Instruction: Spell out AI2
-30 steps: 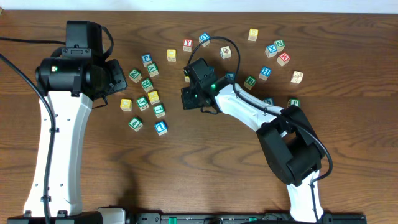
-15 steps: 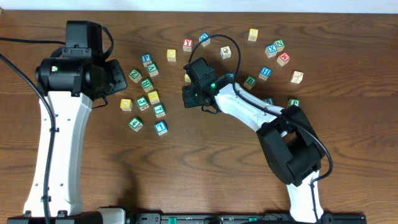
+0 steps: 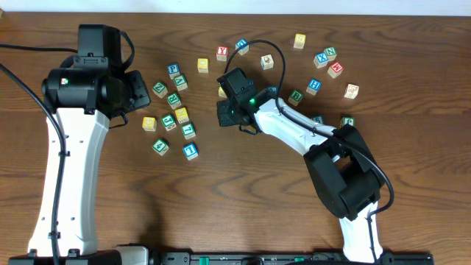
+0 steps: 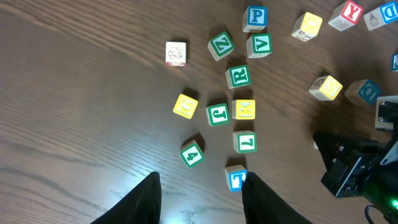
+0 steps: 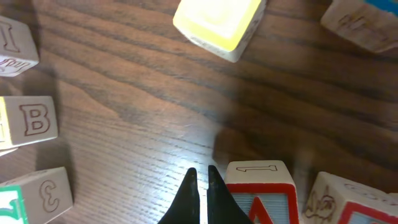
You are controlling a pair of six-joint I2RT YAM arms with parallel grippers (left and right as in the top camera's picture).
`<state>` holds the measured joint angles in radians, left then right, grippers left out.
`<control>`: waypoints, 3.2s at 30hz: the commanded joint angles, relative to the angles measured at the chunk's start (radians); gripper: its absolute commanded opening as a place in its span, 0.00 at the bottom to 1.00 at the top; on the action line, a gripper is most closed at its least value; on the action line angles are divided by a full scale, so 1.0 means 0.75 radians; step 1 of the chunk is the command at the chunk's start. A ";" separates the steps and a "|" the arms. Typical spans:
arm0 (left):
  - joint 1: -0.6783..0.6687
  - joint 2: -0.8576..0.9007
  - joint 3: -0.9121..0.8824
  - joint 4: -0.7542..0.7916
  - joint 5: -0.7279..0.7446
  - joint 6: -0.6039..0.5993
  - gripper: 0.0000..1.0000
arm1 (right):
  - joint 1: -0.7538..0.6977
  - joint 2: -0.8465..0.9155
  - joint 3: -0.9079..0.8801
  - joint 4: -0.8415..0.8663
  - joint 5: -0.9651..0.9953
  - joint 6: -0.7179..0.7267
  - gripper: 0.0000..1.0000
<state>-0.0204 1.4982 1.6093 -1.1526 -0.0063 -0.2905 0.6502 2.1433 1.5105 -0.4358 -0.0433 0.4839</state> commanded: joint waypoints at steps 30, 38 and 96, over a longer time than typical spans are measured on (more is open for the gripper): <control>0.007 0.006 0.020 -0.004 -0.017 0.012 0.42 | 0.008 0.003 0.038 -0.012 0.175 0.153 0.01; 0.007 0.006 0.020 -0.004 -0.017 0.012 0.42 | -0.003 -0.054 0.090 -0.069 0.163 0.150 0.02; 0.007 0.006 0.020 -0.004 -0.017 0.012 0.41 | -0.238 -0.193 -0.230 -0.191 0.149 0.125 0.01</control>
<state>-0.0204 1.4982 1.6093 -1.1526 -0.0063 -0.2905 0.4625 2.0052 1.3449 -0.5827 0.0639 0.5842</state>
